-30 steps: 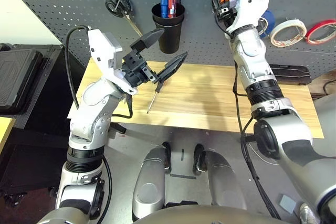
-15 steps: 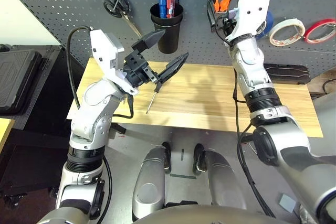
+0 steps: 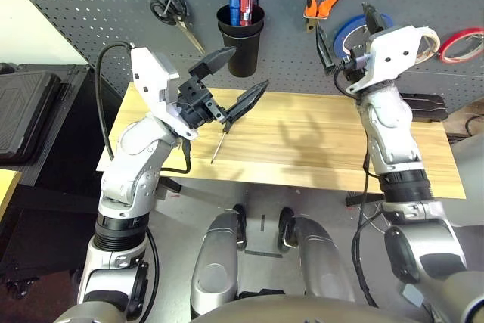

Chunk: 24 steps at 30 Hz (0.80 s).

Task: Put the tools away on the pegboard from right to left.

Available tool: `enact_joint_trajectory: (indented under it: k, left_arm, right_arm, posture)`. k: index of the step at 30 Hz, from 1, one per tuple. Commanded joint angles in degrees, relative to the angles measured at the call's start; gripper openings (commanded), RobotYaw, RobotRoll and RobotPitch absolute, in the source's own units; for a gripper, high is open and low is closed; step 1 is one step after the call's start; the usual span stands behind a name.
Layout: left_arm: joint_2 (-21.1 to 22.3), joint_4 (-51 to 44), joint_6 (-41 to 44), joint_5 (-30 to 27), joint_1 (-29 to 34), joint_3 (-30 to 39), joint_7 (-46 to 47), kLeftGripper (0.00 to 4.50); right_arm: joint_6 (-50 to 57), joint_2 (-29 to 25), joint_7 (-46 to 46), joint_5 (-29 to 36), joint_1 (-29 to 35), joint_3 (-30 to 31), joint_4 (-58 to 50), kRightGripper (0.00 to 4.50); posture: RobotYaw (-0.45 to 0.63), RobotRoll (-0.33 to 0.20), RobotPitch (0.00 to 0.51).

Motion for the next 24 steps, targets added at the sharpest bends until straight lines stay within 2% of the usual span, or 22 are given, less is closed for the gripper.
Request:
enact_joint_trajectory:
  k: [1, 4, 10, 16, 24]
  left_arm:
    - [2.2, 1.7, 3.1, 3.3, 2.3, -2.1, 0.7, 4.50]
    - [4.2, 4.9, 2.8, 7.9, 3.1, -4.0, 1.0, 4.50]
    - [3.5, 8.8, 2.4, 11.8, 3.6, -5.3, 2.0, 4.50]
    - [2.0, 10.7, 5.4, 15.3, 5.1, -7.7, 4.6, 4.50]
    - [-1.7, 15.8, 5.9, 19.7, 4.3, -9.3, 9.4, 4.50]
  right_arm:
    - [9.7, -3.9, 7.8, 4.4, 5.7, 2.0, -6.3, 4.49]
    - [15.2, -9.7, 16.2, 7.0, 10.3, 3.6, -8.6, 4.49]
    - [18.8, -16.0, 24.0, 7.4, 15.2, 5.3, -8.7, 4.49]
    - [19.6, -17.2, 26.5, 5.2, 17.6, 7.6, -6.6, 4.49]
    - [17.8, -16.0, 26.8, 2.4, 20.3, 10.7, -3.8, 4.49]
  posture:
    - [0.20, 0.000, 0.238]
    - [0.20, 0.000, 0.239]
    - [0.19, 0.000, 0.246]
    - [0.19, 0.000, 0.259]
    - [0.19, 0.000, 0.279]
